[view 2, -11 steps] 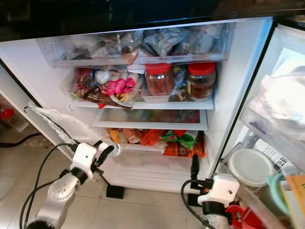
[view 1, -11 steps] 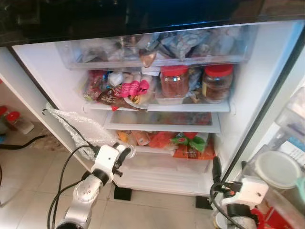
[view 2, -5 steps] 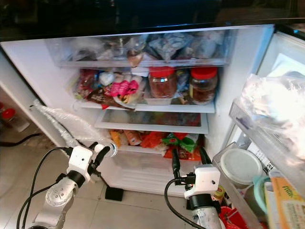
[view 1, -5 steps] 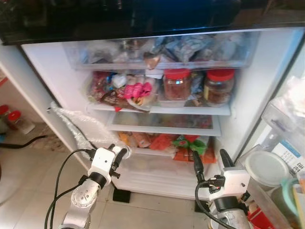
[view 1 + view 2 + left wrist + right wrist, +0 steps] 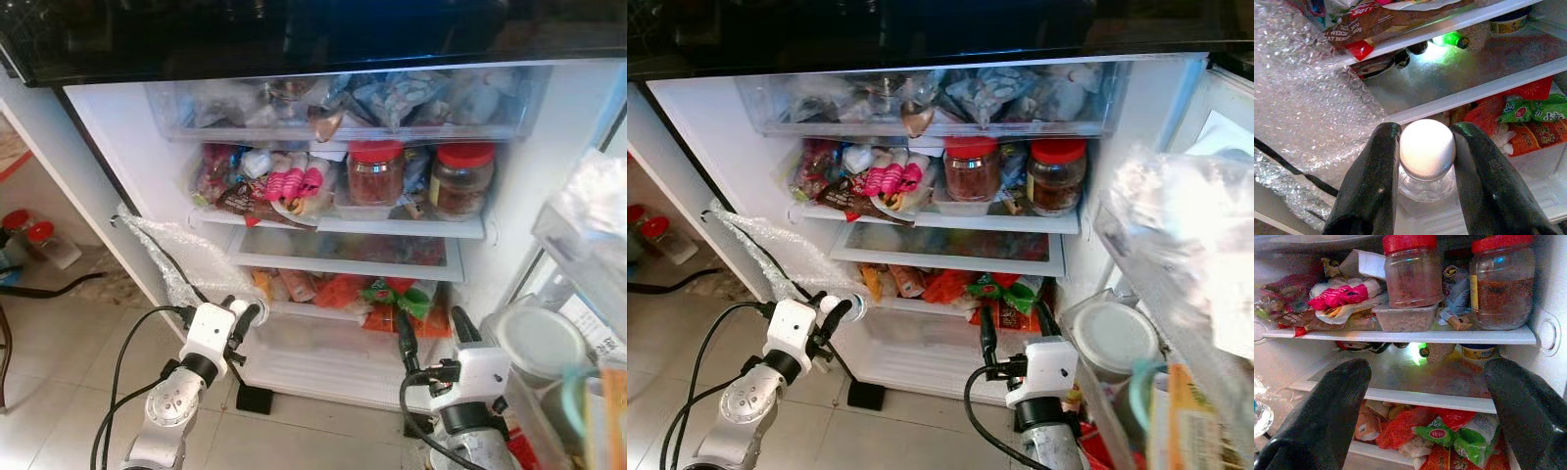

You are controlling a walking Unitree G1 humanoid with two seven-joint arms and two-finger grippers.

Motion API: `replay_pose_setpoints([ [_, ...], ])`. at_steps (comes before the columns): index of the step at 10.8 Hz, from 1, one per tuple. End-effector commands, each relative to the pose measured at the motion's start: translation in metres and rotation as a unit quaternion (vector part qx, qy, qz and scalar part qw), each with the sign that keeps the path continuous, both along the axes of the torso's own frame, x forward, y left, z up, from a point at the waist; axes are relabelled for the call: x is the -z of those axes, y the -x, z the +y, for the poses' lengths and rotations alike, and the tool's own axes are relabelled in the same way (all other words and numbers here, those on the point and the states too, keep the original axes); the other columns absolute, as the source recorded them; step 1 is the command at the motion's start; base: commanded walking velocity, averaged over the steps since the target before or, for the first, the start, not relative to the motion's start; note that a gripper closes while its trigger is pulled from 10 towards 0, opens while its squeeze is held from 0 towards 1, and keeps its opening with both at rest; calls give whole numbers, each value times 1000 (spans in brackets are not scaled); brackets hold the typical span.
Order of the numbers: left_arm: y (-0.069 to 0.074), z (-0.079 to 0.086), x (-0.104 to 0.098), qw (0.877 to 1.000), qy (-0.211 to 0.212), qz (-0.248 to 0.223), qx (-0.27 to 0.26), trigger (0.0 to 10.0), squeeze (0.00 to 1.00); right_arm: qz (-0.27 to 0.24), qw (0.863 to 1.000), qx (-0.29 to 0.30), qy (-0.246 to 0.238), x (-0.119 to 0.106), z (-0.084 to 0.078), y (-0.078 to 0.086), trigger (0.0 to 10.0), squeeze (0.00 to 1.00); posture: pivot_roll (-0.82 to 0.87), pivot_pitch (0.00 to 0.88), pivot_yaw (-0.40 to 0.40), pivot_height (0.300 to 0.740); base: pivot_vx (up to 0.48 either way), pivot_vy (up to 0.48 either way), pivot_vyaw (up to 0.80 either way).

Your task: Restocking fridge

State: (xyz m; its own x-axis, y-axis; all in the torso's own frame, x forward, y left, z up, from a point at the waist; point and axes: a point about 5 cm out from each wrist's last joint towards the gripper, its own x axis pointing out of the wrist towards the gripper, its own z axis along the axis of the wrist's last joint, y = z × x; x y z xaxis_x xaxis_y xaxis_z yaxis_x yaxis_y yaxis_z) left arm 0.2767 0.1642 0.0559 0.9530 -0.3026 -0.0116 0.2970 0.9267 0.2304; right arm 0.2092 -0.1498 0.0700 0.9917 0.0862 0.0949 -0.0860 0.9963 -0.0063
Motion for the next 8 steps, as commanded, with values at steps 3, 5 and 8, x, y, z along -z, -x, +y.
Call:
replay_pose_setpoints([
  [3, -1, 10, -3, 1000, -4, -8, -17, 10000, 0, 4, 1000, 12, 11, 0, -5, 1, 10000, 0, -195, 42, 121, 740, 0, 0, 0],
  [5, -1, 10, -2, 1000, -4, -5, -15, 10000, 0, 7, 1000, 13, 17, 1, -6, 1, 10000, 0, -196, 46, 122, 740, 0, 0, 0],
  [8, -1, 11, -1, 1000, -5, -1, -14, 10000, 0, 9, 1000, 15, 20, 2, -7, 2, 10000, 0, -198, 49, 124, 740, 0, 0, 0],
])
